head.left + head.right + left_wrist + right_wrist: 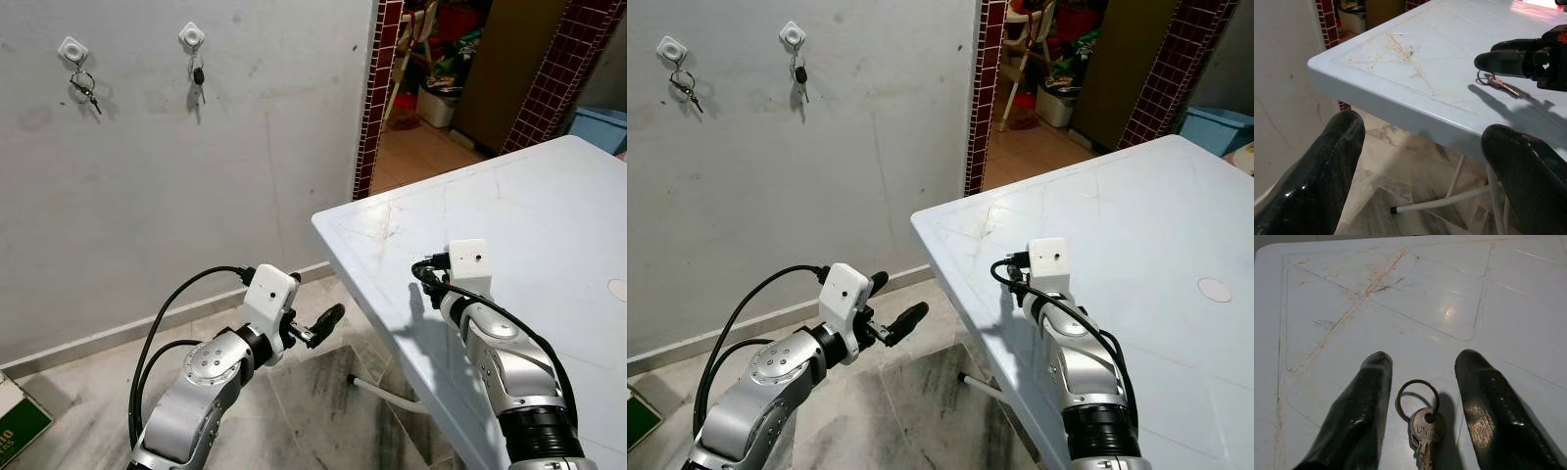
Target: Hang keys on a hook
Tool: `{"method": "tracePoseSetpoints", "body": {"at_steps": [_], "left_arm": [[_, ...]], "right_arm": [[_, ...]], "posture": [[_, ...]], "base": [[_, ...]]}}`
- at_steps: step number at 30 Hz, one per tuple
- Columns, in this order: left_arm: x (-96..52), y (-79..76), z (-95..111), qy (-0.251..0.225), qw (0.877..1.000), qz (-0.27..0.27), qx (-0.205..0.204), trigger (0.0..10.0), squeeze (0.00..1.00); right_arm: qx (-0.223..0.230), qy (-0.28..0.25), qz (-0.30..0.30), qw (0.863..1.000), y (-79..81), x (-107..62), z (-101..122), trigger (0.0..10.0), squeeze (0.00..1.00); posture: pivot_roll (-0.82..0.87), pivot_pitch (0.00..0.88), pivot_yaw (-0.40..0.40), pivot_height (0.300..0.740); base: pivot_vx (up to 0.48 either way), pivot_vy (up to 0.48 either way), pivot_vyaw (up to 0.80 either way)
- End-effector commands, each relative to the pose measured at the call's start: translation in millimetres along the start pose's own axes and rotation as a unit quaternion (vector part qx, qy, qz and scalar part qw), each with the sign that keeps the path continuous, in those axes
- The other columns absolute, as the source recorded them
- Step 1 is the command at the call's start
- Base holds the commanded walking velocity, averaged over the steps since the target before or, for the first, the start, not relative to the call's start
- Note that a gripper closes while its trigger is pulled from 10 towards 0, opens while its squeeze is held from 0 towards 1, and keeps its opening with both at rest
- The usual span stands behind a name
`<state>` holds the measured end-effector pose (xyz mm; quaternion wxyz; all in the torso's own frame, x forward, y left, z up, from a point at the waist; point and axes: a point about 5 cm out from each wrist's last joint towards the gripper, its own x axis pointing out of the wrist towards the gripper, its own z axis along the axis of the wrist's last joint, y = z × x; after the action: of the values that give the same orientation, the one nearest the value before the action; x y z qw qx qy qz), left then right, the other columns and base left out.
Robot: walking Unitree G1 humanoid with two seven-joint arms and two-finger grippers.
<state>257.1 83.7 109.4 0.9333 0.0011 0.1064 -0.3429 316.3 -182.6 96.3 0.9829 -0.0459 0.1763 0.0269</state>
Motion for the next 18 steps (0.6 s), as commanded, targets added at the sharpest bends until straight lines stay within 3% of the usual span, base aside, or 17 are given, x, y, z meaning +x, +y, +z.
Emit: {"method": "tracePoseSetpoints", "body": {"at_steps": [1,18], "left_arm": [[0.7,-1.4,-0.5,0.006,1.000,-0.006,0.005,10.0,0.00],[1.2,-1.9,-1.1,0.010,1.000,-0.010,0.005,10.0,0.00]], "right_arm": [[0.005,0.009,-0.010,1.000,-4.7,0.6,-2.0,10.0,1.00],[0.010,0.018,-0.009,1.000,-5.4,0.3,-4.4,10.0,1.00]], "posture": [[-0.01,0.000,-0.005,0.740],[-0.01,0.000,-0.003,0.740]], "base": [[0.000,0.000,0.00],[0.000,0.000,0.00]]}}
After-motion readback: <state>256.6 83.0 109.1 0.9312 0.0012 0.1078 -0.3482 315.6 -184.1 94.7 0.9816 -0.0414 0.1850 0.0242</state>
